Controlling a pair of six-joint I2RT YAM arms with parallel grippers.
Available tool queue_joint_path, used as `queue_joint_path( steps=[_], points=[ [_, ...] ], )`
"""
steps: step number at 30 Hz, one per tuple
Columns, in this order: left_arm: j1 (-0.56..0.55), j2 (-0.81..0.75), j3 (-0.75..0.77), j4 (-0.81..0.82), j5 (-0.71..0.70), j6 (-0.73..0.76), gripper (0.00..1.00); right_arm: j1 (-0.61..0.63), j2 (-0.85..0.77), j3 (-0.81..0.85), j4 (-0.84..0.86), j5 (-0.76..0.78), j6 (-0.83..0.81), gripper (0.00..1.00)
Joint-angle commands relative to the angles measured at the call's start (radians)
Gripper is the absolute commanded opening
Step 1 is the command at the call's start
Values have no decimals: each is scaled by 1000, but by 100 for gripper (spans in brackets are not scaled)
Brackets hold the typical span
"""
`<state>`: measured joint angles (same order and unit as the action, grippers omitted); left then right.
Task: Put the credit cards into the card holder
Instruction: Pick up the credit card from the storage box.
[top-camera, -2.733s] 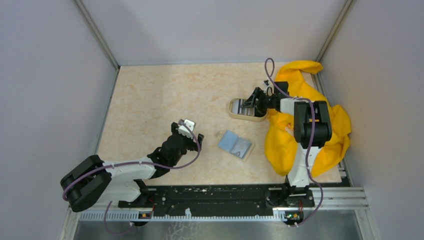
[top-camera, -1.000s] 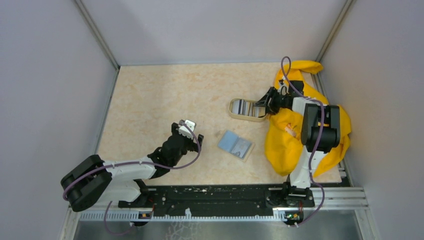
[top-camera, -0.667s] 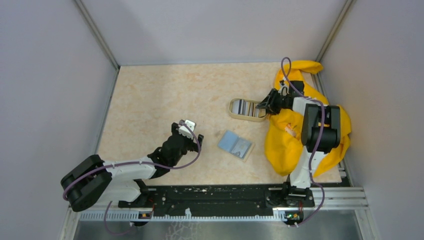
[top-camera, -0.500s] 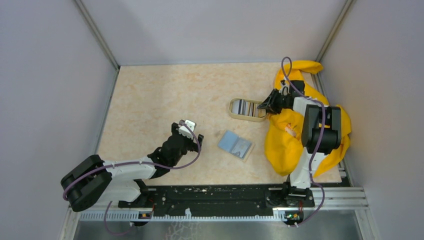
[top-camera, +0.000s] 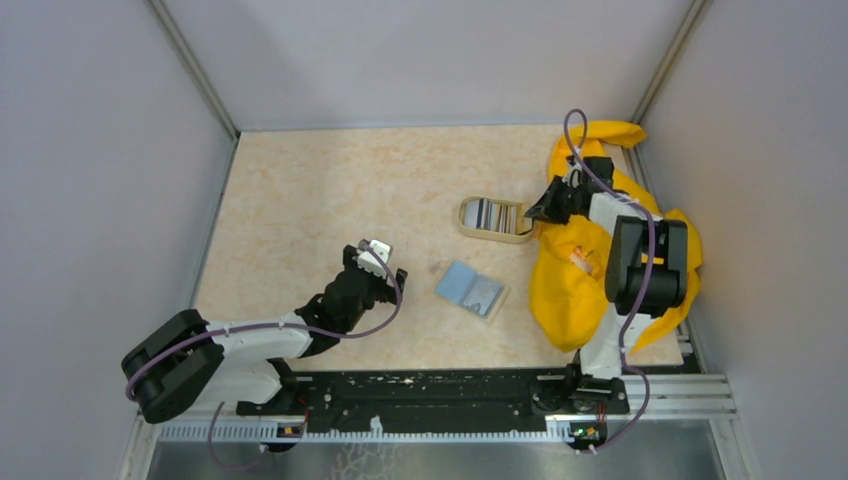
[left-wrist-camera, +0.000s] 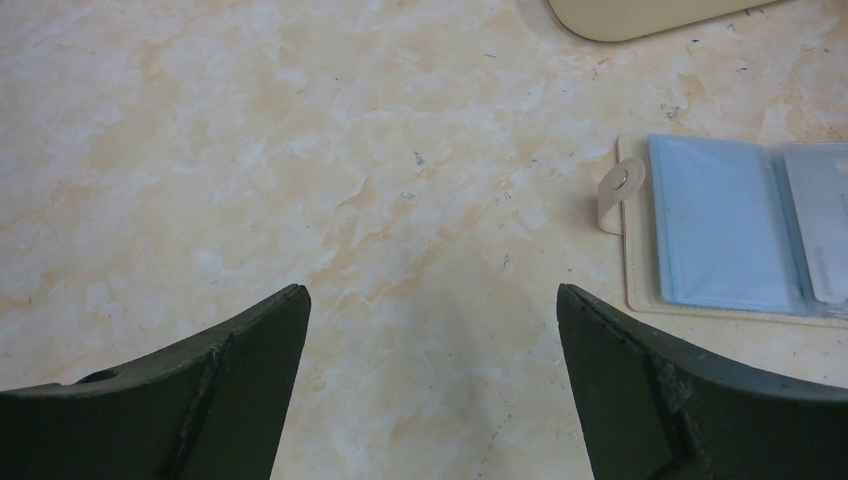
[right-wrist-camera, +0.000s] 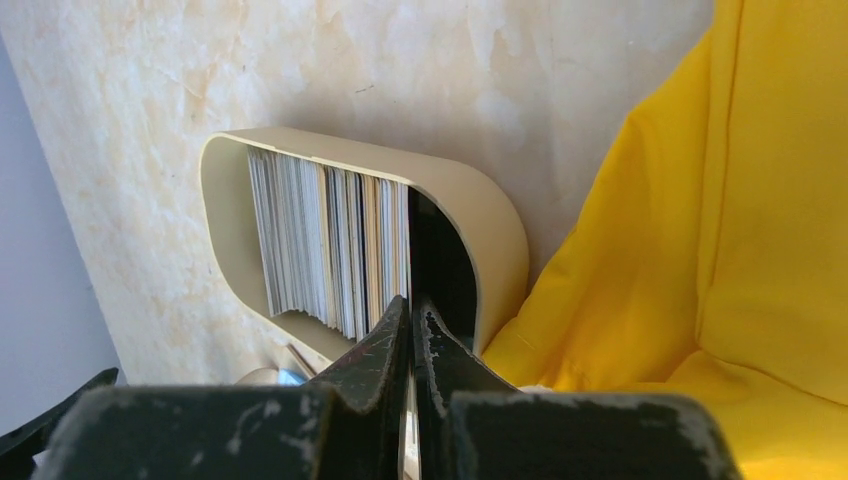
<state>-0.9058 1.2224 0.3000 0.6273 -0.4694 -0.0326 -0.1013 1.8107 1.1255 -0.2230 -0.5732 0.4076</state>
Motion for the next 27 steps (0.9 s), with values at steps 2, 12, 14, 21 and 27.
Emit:
queue_joint_path(
  steps=[2,12,14,21,27],
  points=[
    [2,-1,22,6,9,4,99,-27,-82,37,-3,50,-64,0],
    [4,-86,-3,24,79,-90,99,-80,-276,-12,80,-306,-207,0],
    [4,-122,-33,90,161,-159,99,-78,-309,-56,189,-446,-167,0],
    [4,-152,-94,326,501,-372,99,-13,-408,-264,866,-662,217,0],
    [4,-96,-127,562,653,-510,99,117,-455,-349,1015,-769,319,0]
  ],
)
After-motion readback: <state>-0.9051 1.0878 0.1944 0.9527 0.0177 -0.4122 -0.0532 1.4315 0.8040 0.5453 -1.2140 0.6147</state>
